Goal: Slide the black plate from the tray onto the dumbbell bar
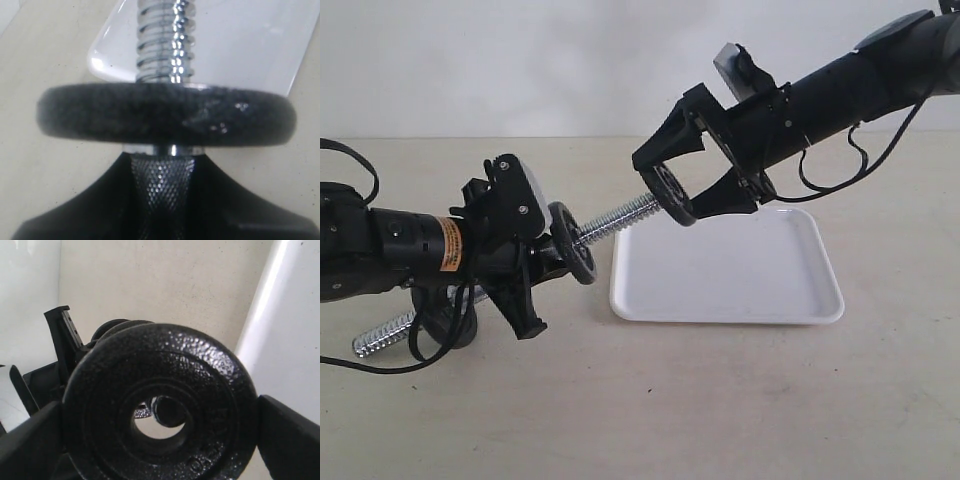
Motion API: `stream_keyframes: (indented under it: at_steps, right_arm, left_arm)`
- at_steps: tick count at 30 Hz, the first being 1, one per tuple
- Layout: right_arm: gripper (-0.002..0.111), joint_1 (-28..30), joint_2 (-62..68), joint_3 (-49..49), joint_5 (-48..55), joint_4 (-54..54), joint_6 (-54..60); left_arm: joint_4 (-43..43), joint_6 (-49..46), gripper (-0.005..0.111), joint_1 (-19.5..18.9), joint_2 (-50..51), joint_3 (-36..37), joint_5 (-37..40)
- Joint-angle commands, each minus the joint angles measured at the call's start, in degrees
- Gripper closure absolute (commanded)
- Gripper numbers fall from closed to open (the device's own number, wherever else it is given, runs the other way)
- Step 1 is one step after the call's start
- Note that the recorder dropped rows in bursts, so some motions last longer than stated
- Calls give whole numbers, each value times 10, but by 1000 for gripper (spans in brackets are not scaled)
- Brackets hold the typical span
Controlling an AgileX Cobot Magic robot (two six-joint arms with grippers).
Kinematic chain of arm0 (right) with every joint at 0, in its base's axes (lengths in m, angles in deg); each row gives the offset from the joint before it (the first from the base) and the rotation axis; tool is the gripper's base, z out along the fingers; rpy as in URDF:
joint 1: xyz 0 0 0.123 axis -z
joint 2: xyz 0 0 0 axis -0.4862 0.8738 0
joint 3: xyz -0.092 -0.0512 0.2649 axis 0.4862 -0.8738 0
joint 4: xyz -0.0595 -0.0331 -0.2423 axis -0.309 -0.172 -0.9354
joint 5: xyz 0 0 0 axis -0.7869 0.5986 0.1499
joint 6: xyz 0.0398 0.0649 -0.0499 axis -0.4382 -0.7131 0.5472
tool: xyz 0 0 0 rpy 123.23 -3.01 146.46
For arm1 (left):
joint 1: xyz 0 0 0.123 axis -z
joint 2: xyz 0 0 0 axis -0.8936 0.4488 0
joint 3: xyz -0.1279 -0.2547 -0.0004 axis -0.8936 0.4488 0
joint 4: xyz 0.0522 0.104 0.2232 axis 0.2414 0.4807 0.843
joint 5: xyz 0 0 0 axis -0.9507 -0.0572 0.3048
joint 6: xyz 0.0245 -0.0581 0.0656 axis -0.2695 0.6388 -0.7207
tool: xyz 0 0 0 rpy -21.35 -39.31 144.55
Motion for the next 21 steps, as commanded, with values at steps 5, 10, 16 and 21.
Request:
stream_keyframes:
  at_steps: [5, 10, 16, 21]
  right_arm:
    - [108, -15, -13, 5, 15, 22, 3]
    - [108, -21, -13, 5, 15, -2, -4]
    - [108, -21, -13, 5, 15, -2, -4]
    - [108, -20, -13, 5, 15, -2, -3]
  left_arm:
    - [-24, 1, 102, 1, -18, -15, -275]
    - [-24, 1, 102, 1, -18, -15, -275]
    - [-16, 1, 102, 1, -18, -15, -311]
    - [-5, 4, 102, 1, -18, -15, -309]
